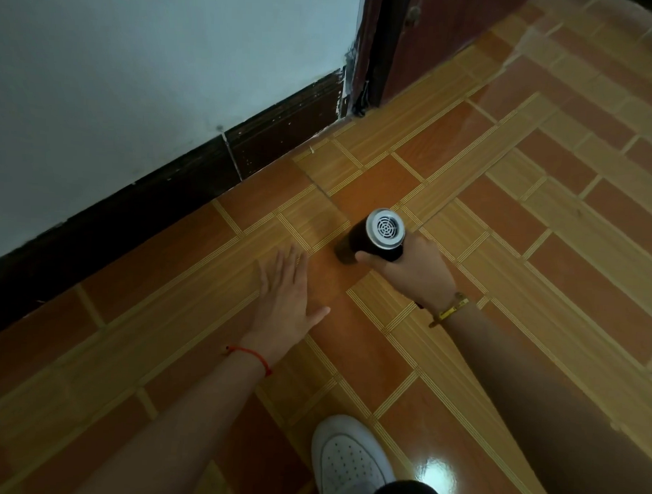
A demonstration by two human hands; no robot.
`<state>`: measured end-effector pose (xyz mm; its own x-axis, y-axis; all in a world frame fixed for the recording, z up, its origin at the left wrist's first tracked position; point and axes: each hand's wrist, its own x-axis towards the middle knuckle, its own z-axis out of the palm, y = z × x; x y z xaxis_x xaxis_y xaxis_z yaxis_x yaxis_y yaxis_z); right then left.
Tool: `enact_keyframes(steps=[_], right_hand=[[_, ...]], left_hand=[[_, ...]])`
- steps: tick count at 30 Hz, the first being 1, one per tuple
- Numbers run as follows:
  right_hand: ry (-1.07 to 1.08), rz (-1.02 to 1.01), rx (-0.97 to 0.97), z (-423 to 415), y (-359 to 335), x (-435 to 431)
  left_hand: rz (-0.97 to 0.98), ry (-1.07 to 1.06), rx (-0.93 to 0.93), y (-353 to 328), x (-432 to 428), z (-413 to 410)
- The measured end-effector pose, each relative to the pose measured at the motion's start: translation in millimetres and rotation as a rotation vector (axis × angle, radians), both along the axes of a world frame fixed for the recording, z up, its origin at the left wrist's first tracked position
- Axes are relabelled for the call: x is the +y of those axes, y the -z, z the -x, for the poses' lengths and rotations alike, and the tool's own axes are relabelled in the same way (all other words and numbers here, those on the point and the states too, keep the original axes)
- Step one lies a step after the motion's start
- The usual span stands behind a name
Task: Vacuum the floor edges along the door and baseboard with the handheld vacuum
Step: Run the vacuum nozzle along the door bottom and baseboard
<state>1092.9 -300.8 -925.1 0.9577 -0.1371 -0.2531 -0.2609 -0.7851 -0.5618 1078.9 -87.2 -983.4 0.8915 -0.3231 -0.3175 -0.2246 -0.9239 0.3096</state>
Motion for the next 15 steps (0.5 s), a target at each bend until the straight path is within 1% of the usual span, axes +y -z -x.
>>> enact_keyframes(steps=[3,7,10,12,15], right_hand=[[0.021,0.027,-0.011,8.1,2.4,-3.1],[0.151,0.128,-0.086,9.6,-1.8,-20.6],[0.223,0.126,-0.122,11.8,-4.8,-30.4],[0.208,0.135,-0.107,13.8,-3.7,-29.8],[0.126,0.119,-0.051,17.1,-2.9,-17.4]], left_hand=[[-0.011,0.007,0.019,0.1,1.5,4.2],[-0.015,0.023,0.016,1.6,2.0,8.6],[-0.014,0.034,0.011,4.0,3.9,11.6],[-0.014,0.026,0.014,6.1,6.1,13.1],[-0.018,0.000,0.022,9.2,12.0,15.6]])
